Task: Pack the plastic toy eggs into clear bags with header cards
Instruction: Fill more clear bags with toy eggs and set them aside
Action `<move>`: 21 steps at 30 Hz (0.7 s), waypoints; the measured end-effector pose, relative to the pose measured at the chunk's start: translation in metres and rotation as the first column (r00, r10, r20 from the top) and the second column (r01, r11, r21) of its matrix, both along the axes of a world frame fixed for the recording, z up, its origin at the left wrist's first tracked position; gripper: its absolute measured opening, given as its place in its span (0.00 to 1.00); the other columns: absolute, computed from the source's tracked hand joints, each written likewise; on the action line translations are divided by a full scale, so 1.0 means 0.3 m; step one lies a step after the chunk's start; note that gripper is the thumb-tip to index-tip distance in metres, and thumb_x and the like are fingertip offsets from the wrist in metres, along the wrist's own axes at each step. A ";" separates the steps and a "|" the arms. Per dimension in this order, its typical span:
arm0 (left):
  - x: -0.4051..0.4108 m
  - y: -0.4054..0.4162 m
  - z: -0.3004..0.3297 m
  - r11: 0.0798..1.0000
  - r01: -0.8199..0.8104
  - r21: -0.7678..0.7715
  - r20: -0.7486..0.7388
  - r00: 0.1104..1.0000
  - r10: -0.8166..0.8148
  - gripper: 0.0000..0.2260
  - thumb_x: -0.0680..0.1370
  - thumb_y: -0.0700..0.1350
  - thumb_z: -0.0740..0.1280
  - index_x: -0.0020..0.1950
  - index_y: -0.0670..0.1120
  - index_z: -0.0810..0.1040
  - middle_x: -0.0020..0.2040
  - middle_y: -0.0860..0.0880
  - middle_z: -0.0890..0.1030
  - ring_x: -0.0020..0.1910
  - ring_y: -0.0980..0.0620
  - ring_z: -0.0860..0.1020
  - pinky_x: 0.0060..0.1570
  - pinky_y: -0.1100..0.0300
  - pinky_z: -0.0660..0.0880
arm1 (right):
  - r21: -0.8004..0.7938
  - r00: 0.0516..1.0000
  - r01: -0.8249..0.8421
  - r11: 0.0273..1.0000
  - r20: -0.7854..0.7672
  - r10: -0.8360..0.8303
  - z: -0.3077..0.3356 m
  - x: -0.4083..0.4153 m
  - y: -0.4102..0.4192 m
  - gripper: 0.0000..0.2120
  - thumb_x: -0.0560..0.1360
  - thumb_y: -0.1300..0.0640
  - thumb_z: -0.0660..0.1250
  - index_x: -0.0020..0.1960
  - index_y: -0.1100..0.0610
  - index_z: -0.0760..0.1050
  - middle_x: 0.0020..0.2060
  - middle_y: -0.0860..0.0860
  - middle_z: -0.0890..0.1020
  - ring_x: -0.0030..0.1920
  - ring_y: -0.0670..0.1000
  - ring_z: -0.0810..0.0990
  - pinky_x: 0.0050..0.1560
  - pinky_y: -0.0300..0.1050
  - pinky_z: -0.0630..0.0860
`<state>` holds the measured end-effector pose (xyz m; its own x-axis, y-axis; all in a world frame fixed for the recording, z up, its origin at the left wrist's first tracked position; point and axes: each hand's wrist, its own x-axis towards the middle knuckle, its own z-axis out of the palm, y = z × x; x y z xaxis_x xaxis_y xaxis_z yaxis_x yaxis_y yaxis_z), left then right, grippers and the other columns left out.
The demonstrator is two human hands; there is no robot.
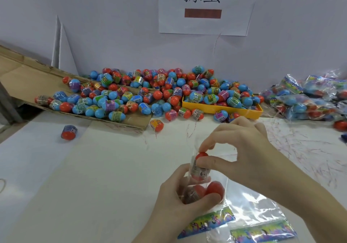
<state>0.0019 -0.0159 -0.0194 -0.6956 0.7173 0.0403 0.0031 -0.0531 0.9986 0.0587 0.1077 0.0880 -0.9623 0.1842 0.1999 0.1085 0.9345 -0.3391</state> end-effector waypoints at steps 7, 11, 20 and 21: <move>0.000 0.006 0.002 0.995 -0.096 0.020 -0.004 0.995 0.097 0.17 0.57 0.56 0.72 0.45 0.58 0.80 0.42 0.53 0.85 0.40 0.56 0.83 0.38 0.69 0.76 | -0.158 0.985 -0.135 0.978 0.087 0.150 -0.040 0.000 0.006 0.24 0.63 0.32 0.51 0.44 0.40 0.80 0.39 0.29 0.76 0.51 0.37 0.66 0.52 0.42 0.56; -0.007 0.003 -0.006 0.997 -0.076 -0.009 0.054 0.996 0.076 0.13 0.63 0.47 0.76 0.45 0.48 0.80 0.38 0.48 0.85 0.39 0.51 0.84 0.41 0.65 0.78 | -0.424 0.966 -0.172 0.889 -0.251 0.067 -0.057 -0.056 0.074 0.15 0.68 0.37 0.60 0.40 0.44 0.80 0.37 0.37 0.82 0.45 0.38 0.77 0.52 0.40 0.70; -0.013 -0.003 0.009 0.999 -0.037 0.018 0.148 0.988 0.034 0.16 0.61 0.44 0.75 0.47 0.50 0.82 0.45 0.52 0.85 0.46 0.56 0.83 0.47 0.62 0.79 | 0.063 0.757 0.653 0.754 -0.072 -0.649 -0.288 -0.348 0.462 0.14 0.73 0.43 0.65 0.53 0.52 0.76 0.51 0.50 0.78 0.58 0.55 0.70 0.61 0.56 0.60; -0.013 -0.003 0.006 0.999 -0.032 0.025 0.170 0.985 0.027 0.17 0.60 0.44 0.75 0.48 0.50 0.81 0.45 0.51 0.85 0.46 0.56 0.83 0.47 0.64 0.79 | 0.104 0.748 0.663 0.741 -0.085 -0.658 -0.297 -0.359 0.468 0.16 0.72 0.42 0.65 0.53 0.52 0.76 0.52 0.51 0.78 0.58 0.56 0.69 0.60 0.55 0.60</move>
